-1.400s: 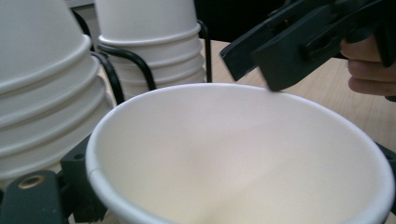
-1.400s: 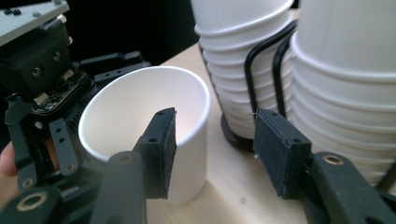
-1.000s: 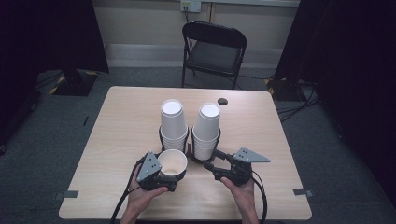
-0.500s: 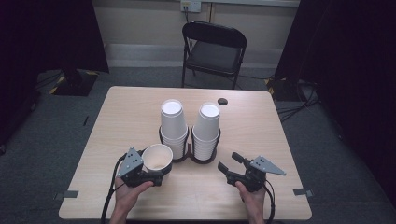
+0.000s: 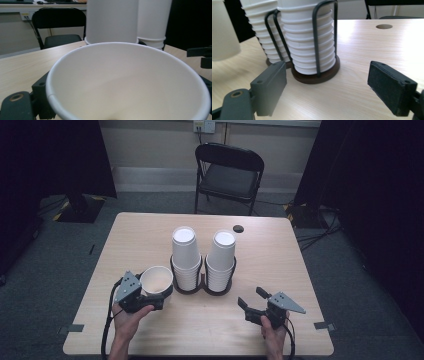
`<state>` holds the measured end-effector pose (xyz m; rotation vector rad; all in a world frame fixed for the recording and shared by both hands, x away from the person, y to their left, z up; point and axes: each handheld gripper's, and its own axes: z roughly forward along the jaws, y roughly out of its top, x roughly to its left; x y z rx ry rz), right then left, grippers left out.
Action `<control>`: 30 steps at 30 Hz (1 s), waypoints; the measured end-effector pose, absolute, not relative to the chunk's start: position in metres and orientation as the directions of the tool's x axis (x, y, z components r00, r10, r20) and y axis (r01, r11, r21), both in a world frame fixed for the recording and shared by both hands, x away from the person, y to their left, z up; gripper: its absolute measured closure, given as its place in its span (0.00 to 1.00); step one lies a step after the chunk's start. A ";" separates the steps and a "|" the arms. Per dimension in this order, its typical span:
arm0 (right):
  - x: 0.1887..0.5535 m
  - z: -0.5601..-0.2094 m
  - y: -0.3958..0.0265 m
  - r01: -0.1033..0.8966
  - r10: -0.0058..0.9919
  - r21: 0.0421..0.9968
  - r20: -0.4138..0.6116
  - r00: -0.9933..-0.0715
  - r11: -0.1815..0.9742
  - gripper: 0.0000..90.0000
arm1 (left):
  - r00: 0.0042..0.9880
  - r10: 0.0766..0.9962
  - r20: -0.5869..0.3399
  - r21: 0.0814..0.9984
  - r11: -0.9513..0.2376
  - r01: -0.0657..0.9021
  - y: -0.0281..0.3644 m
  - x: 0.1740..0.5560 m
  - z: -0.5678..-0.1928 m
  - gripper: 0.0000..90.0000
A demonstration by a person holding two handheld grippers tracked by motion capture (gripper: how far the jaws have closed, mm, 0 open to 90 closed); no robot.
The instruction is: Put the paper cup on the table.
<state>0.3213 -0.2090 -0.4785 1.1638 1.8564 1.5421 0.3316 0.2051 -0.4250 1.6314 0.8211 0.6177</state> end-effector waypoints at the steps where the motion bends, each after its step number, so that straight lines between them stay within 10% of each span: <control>1: 0.321 -0.480 -0.209 0.310 0.830 0.950 0.156 -0.535 0.022 0.18 | 0.611 0.791 -0.034 0.977 -0.102 0.187 0.207 0.333 -0.425 0.11; 30: 0.322 -0.495 -0.202 0.262 0.850 0.964 0.092 -0.519 0.055 0.19 | 0.481 0.873 -0.077 0.965 -0.056 0.256 0.225 0.399 -0.428 0.10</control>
